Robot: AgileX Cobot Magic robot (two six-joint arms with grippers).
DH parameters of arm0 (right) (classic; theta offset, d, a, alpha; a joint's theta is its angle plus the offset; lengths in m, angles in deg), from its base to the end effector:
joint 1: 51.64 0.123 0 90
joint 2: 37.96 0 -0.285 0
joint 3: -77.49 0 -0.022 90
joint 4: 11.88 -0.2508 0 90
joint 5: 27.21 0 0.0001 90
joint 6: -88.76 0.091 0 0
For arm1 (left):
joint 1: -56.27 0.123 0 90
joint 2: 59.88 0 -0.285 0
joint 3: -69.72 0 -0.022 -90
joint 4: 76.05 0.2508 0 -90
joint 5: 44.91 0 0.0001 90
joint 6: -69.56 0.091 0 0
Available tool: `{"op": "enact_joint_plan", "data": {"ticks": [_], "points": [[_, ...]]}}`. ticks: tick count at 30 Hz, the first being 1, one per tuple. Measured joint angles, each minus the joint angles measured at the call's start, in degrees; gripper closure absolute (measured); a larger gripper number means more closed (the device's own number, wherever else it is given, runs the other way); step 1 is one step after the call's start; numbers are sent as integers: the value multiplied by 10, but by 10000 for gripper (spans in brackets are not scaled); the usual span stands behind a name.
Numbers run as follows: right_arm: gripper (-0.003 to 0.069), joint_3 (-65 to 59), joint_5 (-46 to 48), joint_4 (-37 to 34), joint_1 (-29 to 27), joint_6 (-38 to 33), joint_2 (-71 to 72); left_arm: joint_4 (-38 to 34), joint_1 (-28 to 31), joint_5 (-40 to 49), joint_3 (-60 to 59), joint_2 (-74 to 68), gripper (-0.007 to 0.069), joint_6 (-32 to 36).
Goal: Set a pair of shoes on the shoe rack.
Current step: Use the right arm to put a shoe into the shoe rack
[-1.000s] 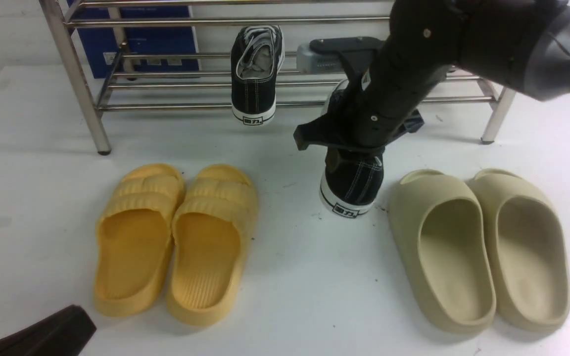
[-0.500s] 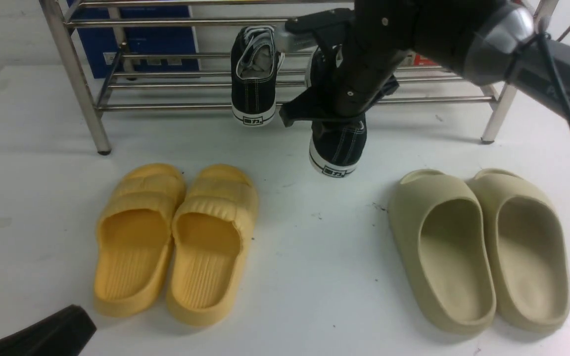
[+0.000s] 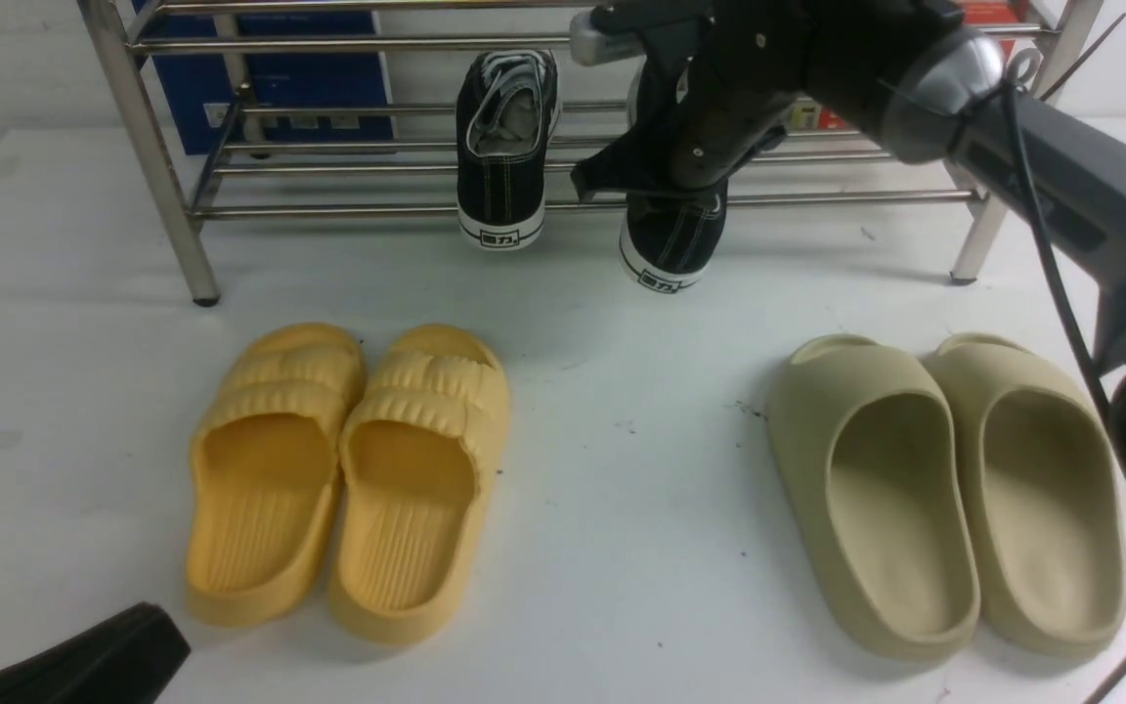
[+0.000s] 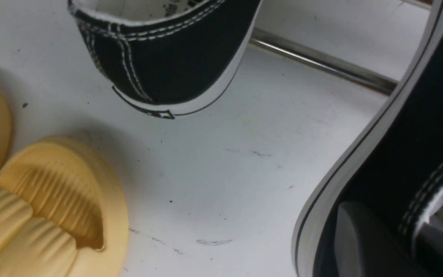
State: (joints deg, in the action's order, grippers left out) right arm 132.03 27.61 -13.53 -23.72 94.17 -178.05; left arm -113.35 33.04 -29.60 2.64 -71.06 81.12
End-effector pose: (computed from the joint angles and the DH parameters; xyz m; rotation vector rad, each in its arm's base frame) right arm 0.4628 0.2477 0.2771 -0.4726 2.4260 0.2903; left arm 0.0414 -0.0337 0.2499 0.1084 1.6315 -0.7763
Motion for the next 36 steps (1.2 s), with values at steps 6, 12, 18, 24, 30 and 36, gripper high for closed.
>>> {"op": "enact_joint_plan", "data": {"ticks": [6,12,18,24,30,36], "points": [[621,0,-26,-9,1,-19,-3,0,0,0,0,0,587,0],[620,4,-64,-9,1,-24,-17,0,0,0,0,0,585,0],[620,5,-77,-9,1,-39,-25,0,0,0,0,0,585,0],[613,5,-98,0,2,-41,-32,0,0,0,0,0,585,0],[587,5,-105,7,2,-60,-32,0,0,0,0,0,585,0],[539,6,-111,16,4,-67,-32,0,0,0,0,0,585,0]]}}
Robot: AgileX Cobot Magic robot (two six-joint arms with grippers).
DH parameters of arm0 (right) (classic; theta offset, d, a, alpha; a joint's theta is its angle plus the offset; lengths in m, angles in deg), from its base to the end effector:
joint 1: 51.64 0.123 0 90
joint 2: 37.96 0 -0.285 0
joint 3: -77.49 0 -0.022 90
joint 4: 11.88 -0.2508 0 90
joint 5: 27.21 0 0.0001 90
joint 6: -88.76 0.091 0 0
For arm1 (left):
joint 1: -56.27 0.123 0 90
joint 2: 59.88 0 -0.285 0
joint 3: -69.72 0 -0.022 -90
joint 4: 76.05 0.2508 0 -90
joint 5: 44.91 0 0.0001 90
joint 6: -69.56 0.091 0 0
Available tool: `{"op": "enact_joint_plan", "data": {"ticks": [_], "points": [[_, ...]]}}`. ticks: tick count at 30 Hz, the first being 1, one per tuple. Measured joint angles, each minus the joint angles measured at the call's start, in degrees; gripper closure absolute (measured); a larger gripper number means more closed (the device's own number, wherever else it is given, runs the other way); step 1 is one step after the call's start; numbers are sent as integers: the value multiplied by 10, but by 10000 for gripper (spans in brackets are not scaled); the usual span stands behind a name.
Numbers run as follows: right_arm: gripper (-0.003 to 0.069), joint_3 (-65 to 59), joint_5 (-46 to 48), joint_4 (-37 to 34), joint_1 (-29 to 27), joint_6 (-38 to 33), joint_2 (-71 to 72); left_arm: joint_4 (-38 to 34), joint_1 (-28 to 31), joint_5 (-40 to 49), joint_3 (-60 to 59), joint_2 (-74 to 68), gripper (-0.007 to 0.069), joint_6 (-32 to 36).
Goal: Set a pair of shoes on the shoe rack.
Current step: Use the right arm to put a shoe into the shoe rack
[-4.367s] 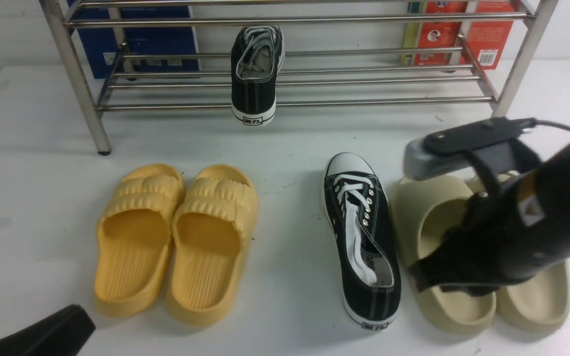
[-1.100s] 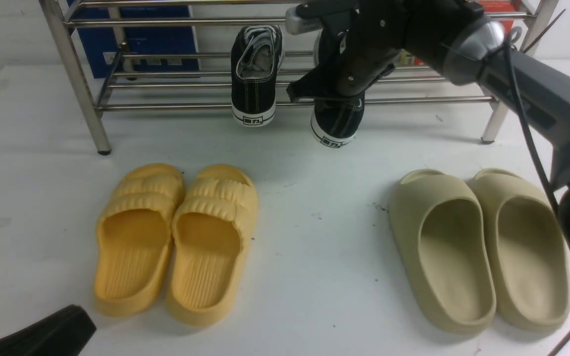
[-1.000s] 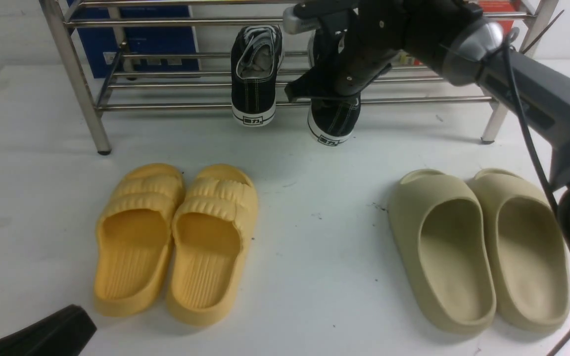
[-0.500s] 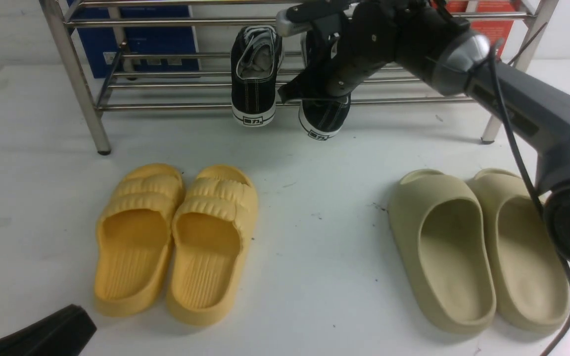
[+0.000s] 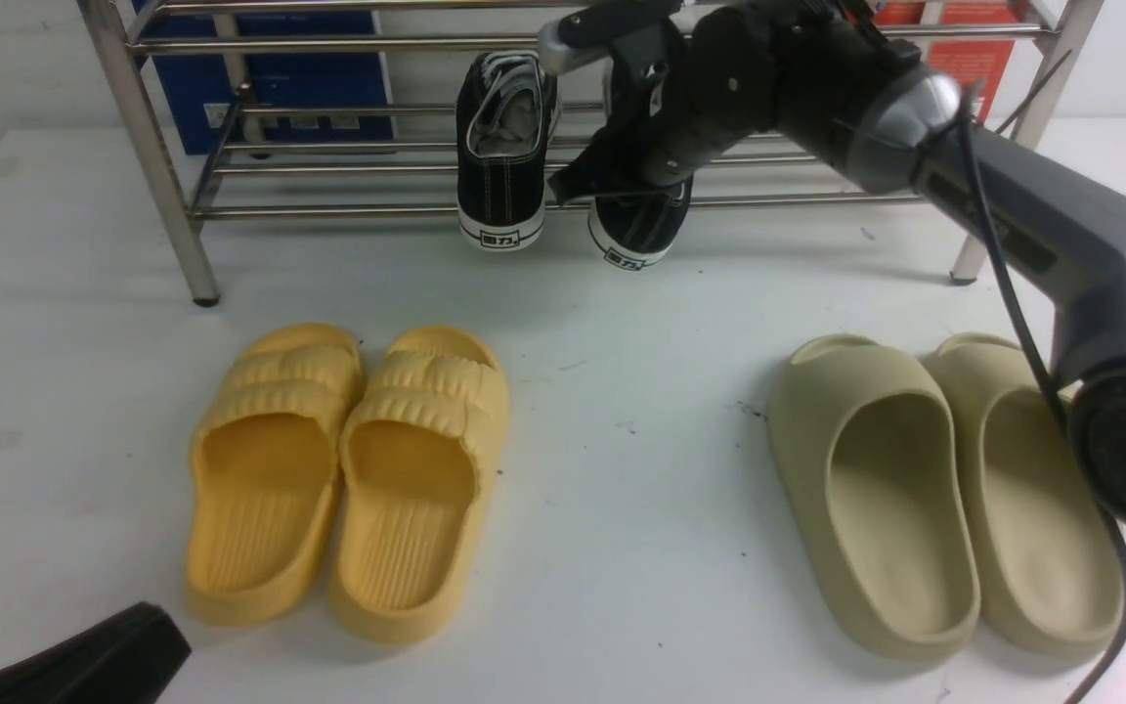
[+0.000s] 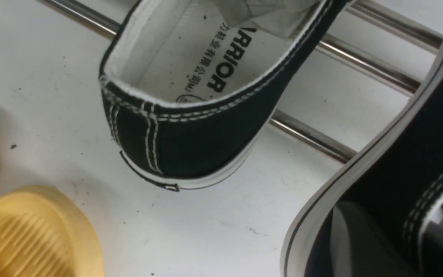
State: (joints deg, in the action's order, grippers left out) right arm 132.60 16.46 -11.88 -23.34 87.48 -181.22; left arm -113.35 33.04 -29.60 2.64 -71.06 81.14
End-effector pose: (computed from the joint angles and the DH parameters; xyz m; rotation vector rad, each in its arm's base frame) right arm 0.4808 0.2589 0.2628 -0.5904 2.2362 0.2416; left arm 0.0414 -0.0337 0.2499 0.1087 1.6314 -0.7760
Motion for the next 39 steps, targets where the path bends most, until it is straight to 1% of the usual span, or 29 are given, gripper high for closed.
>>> {"op": "enact_joint_plan", "data": {"ticks": [1,2,3,4,6,7,8,9,10,15,17,18,21,23,24,25,26,27,28,29,30,33,36,37,38,39], "points": [[519,1,-6,5,1,-1,0,0,0,0,0,0,585,0],[516,1,-7,6,1,-1,0,0,0,0,0,0,585,0],[489,1,-11,10,2,-4,0,0,0,0,0,0,585,0],[482,1,-11,11,2,-4,0,0,0,0,0,0,585,0],[435,2,-13,14,2,-5,2,0,0,0,0,0,585,0],[428,2,-13,14,2,-5,3,0,0,0,0,0,585,0],[398,2,-9,14,3,-5,8,0,0,0,0,0,585,0],[391,2,-8,14,3,-5,9,0,0,0,0,0,585,0],[369,2,-1,13,3,-5,17,0,0,0,0,0,585,0],[350,4,25,5,3,-5,47,0,0,0,0,0,585,0],[350,5,75,-8,5,-5,72,0,0,0,0,0,585,0],[350,5,80,-9,5,-5,74,0,0,0,0,0,585,0],[371,6,174,-31,14,-5,106,0,0,0,0,0,585,0],[407,6,238,-46,18,-6,119,0,0,0,0,0,585,0],[430,6,255,-50,21,-8,122,0,0,0,0,0,585,0],[463,4,267,-54,22,-9,124,0,0,0,0,0,585,0],[512,-5,273,-57,22,-10,126,0,0,0,0,0,585,0],[529,-9,273,-57,22,-10,126,0,0,0,0,0,585,0],[601,-31,275,-57,22,-10,126,0,0,0,0,0,583,0],[638,-47,275,-57,22,-8,124,0,0,0,0,0,581,0],[657,-63,276,-57,22,-3,120,0,0,0,0,0,580,0],[662,-91,263,-51,20,13,106,0,0,0,0,0,576,0],[657,-103,207,-37,16,37,80,0,0,0,0,0,572,0],[656,-104,203,-36,15,39,77,0,0,0,0,0,571,0],[654,-105,169,-29,11,51,67,0,0,0,0,0,570,0],[654,-105,155,-24,7,56,61,0,0,0,0,0,568,0]]}}
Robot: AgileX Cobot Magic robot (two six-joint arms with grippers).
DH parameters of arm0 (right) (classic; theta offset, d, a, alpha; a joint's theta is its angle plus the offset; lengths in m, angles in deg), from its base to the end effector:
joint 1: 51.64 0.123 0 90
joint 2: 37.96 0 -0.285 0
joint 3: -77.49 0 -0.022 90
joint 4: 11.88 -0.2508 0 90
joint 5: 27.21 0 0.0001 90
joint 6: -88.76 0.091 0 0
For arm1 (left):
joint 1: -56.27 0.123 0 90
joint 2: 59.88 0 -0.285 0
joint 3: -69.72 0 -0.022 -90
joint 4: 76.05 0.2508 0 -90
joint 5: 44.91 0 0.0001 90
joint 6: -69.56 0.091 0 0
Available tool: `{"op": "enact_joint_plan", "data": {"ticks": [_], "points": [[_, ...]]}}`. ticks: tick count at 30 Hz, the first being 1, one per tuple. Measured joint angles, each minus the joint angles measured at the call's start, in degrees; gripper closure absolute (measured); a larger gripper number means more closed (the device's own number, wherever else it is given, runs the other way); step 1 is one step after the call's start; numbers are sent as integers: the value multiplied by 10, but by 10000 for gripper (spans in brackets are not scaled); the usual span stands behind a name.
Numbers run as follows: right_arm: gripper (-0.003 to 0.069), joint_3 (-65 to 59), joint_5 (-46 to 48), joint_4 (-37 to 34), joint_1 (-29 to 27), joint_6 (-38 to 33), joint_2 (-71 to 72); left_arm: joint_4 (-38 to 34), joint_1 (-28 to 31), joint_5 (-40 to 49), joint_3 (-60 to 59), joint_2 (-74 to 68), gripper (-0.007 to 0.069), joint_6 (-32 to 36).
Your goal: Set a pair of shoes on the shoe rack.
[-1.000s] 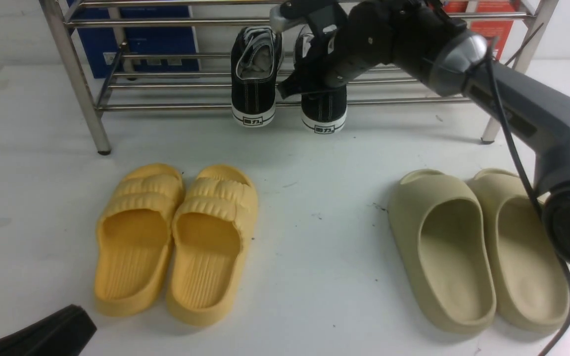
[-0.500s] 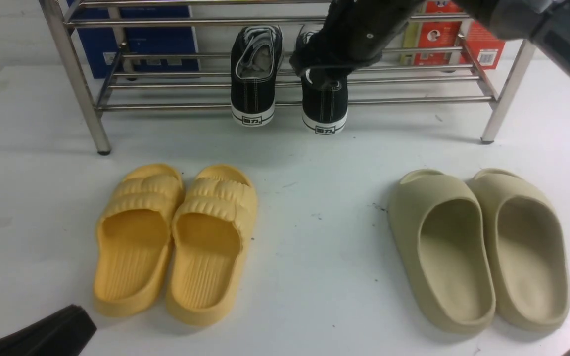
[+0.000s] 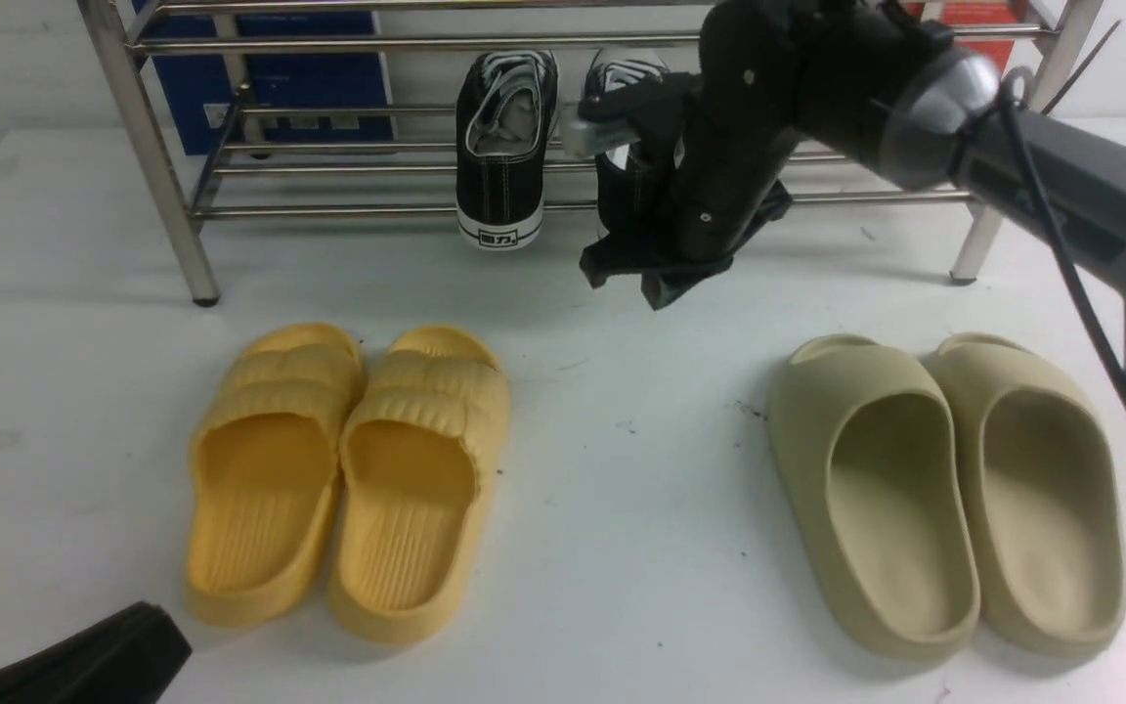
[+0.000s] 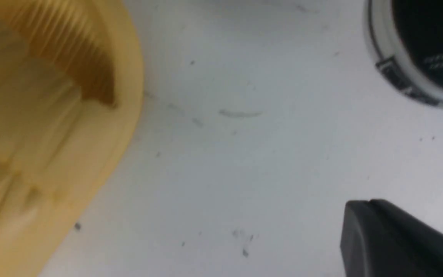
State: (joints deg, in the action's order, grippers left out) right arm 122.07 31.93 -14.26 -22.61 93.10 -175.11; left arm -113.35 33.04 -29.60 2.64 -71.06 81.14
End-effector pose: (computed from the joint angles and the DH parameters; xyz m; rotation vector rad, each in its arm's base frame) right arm 0.4387 0.2472 0.2474 -0.5547 2.6113 0.2456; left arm 0.0414 -0.0337 0.2499 0.1087 1.6314 -0.7760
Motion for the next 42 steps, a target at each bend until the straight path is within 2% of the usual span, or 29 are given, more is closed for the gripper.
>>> {"op": "enact_joint_plan", "data": {"ticks": [5,13,19,23,30,34,38,41,42], "points": [[650,0,-70,12,-15,21,-10,0,0,0,0,0,565,0],[644,-3,-119,24,-16,28,-12,0,0,0,0,0,558,0],[640,-1,-117,34,-16,40,-14,0,0,0,0,0,552,0],[636,27,-45,24,-14,37,-13,0,0,0,0,0,552,0],[633,37,108,9,4,-11,54,0,0,0,0,0,546,0],[631,17,117,8,14,-23,124,0,0,0,0,0,542,0],[631,-66,120,7,25,-21,239,0,0,0,0,0,540,0],[631,-187,123,9,27,-6,354,0,0,1,0,0,534,0],[631,-187,123,9,28,-6,354,0,0,1,0,0,534,0]]}}
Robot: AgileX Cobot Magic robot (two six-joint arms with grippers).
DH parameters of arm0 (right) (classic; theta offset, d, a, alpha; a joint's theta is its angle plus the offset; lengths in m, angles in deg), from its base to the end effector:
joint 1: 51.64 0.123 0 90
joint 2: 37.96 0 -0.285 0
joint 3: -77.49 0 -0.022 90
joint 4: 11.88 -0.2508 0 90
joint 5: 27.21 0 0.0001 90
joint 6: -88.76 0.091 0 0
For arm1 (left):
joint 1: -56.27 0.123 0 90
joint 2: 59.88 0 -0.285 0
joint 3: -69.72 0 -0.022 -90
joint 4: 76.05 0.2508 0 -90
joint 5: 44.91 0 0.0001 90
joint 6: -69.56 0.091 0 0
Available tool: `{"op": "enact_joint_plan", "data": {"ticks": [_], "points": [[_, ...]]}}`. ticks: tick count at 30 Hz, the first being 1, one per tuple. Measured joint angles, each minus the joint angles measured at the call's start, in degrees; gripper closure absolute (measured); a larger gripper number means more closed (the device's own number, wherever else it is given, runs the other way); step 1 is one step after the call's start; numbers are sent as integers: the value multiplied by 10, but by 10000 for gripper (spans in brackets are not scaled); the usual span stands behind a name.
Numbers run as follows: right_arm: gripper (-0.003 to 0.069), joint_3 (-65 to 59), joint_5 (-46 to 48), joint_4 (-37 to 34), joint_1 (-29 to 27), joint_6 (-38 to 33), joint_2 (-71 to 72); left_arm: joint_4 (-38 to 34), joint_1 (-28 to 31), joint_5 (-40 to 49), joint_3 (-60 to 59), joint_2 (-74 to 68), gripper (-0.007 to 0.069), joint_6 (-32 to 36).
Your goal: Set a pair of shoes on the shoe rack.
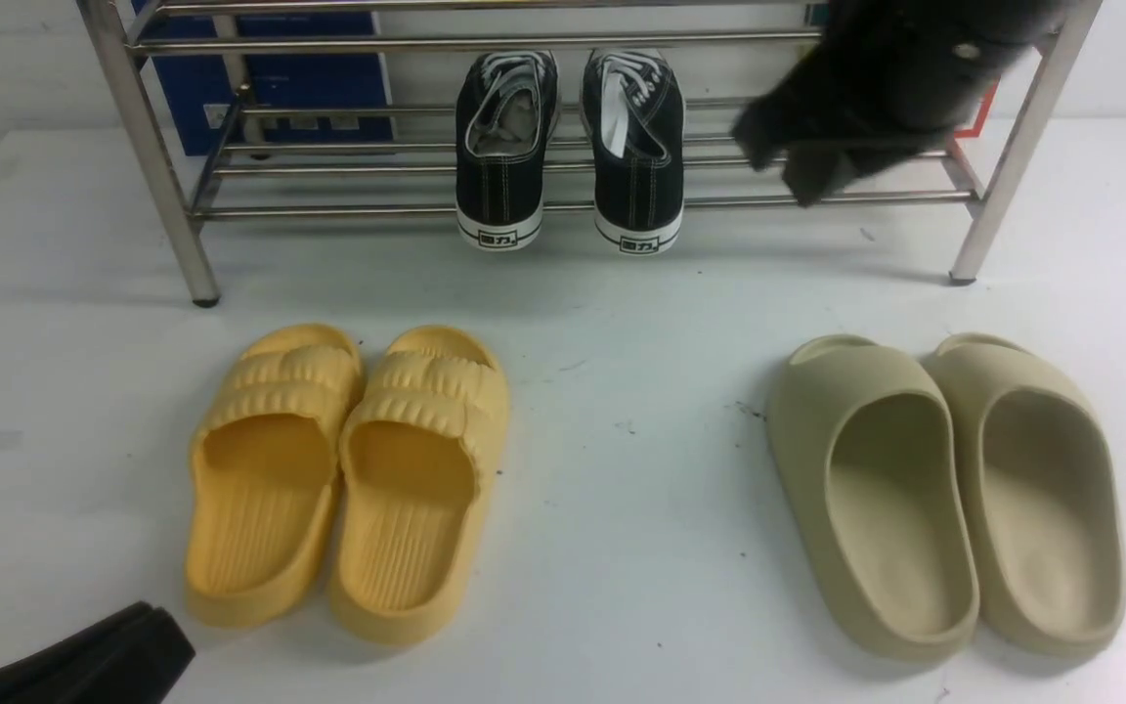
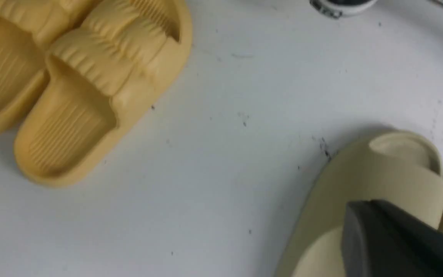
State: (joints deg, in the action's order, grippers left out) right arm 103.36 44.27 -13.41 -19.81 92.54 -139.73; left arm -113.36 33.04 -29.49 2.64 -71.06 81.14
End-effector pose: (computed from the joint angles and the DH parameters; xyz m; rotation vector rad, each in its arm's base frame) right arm 0.2919 0.1839 0.4078 -0.6276 2.5181 0.2665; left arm 0.0413 -0.0338 0.2498 0.1096 1.6330 -0.7766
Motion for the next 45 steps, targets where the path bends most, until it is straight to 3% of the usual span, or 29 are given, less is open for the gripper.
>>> {"op": "enact_joint_plan", "data": {"ticks": [5,17,21,24,26,27,29,32,38,45], "points": [[629,-159,0,10,0,17,156,0,0,0,0,0,533,0],[622,-199,8,1,0,17,273,0,0,0,0,0,528,0],[659,-233,3,19,-8,4,295,0,0,1,0,0,523,0],[663,-333,-39,15,-49,2,348,0,0,1,0,0,521,0],[664,-464,-132,4,-123,0,447,0,0,0,0,0,515,0],[664,-476,-140,3,-130,-1,456,0,0,0,0,0,515,0],[663,-638,-254,-8,-212,-21,591,0,0,1,0,0,512,0],[663,-818,-375,-10,-279,-46,726,0,0,1,0,0,513,0],[663,-996,-472,-11,-327,-54,899,0,0,1,0,0,513,0],[663,-1038,-486,-9,-329,-54,946,0,0,0,-1,1,513,0]]}}
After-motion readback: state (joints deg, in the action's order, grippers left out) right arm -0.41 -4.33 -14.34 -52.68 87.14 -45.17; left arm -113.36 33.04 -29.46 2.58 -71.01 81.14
